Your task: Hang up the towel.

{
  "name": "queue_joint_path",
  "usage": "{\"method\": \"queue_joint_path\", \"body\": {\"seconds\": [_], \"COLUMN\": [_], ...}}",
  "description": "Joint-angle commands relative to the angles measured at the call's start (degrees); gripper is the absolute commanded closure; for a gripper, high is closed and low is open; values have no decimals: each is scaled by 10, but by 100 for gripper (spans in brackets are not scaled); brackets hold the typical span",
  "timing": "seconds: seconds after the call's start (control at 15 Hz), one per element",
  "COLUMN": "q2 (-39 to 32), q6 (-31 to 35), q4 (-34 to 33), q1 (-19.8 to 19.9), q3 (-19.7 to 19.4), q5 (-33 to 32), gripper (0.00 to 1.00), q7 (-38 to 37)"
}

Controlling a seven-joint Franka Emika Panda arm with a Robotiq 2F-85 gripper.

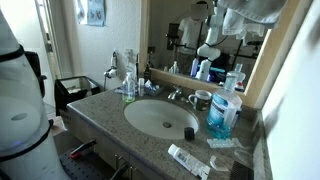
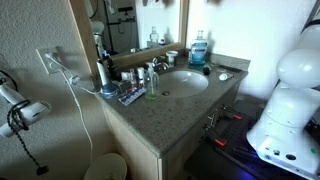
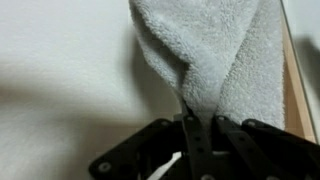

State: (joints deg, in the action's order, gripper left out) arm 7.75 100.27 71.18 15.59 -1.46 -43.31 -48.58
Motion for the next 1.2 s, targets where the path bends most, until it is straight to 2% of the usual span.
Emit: {"method": "queue_joint_path", "body": {"seconds": [0.0,0.47,0.87,1.13], "q2": [-50,-138,-192,-208], "q6": [22,23,15,10], "q4": [-65,-199,-286,-306], "q1": [20,48,62,77], "q3": [-13,-57,-84,-100], "q5": [-48,-117,-123,-113], "gripper": [97,97,97,97], "q7": [-46,-92,-85,-79]}}
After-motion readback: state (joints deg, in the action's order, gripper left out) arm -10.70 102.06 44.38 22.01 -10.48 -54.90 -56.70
